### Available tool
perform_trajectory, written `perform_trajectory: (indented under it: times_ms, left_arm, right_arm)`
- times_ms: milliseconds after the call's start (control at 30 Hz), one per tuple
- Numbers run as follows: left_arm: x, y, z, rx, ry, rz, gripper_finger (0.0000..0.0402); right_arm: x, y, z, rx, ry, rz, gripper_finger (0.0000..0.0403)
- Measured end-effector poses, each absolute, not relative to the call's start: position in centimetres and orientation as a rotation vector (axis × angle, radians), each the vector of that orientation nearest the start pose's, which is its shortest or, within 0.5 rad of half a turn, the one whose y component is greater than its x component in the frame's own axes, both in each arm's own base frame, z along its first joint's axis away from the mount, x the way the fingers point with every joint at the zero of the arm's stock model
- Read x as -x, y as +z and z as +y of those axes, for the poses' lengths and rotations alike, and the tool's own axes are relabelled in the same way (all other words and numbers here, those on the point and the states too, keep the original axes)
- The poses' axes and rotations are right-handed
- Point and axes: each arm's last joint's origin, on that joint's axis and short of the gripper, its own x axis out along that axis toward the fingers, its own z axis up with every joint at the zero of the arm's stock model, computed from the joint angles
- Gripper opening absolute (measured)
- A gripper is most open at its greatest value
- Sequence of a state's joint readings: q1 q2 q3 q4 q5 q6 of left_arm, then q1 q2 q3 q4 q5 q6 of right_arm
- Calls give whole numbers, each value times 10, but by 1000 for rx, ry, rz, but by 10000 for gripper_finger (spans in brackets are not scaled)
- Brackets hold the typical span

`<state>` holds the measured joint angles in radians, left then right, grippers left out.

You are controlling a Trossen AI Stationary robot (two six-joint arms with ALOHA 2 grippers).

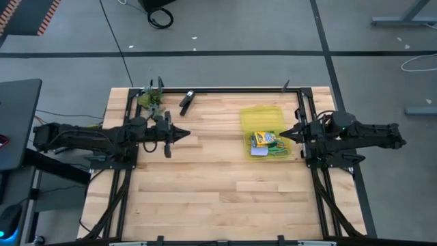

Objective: Pack school essentials
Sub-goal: Return to Home Position

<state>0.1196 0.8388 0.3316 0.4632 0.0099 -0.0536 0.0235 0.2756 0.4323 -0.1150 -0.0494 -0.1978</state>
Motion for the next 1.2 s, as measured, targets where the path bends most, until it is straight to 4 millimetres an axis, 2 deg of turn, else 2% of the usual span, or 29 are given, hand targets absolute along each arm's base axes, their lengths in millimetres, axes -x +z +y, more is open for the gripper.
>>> perform_trajectory:
  times_ms: [167, 367, 667, 1200]
  left_arm:
    - [-163, 200, 21, 114, 168, -13, 3]
    - [-144, 184, 21, 145, 222, -93, 4]
    - [-125, 183, 20, 138, 232, -182, 2]
    - [-96, 185, 20, 108, 286, -212, 2]
  right_arm:
    - [-90, 265, 4, 178, 66, -81, 6]
    - [-87, 249, 4, 145, 67, -103, 6]
    - [-69, 247, 3, 131, 63, -175, 6]
    - [-72, 241, 2, 50, 16, -139, 6]
